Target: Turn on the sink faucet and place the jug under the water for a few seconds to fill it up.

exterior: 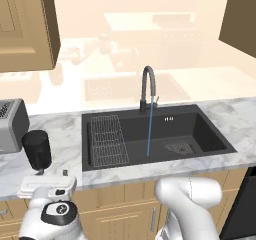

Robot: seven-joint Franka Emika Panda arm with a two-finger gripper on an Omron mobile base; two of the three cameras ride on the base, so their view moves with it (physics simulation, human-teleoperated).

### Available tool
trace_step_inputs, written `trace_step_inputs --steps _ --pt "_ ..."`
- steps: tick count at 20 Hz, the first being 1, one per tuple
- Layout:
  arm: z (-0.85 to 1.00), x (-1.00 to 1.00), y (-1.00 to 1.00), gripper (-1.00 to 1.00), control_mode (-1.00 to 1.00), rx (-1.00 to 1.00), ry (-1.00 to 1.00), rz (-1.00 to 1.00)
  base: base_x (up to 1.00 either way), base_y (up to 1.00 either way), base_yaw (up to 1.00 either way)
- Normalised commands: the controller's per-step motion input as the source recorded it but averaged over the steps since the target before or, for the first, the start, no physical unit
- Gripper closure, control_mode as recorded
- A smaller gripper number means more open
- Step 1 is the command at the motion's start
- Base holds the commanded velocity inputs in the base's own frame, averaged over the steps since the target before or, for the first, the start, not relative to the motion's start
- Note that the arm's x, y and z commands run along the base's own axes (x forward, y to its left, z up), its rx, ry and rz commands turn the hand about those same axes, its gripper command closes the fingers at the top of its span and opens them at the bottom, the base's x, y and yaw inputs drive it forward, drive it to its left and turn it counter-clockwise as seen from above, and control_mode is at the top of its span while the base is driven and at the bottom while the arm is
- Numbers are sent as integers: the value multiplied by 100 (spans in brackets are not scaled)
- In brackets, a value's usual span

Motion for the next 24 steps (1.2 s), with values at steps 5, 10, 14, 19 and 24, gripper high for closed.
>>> trace_step_inputs --steps 5,10,14,19,24 --pt "0 21 3 -100 -100 0 0 7 0 0 0" --pt "0 23 3 -100 -100 0 0 8 0 0 0" --pt "0 18 25 -100 -100 0 0 7 0 0 0" --pt "0 9 28 -100 -100 0 0 6 0 0 0" --pt "0 17 22 -100 -100 0 0 6 0 0 0"
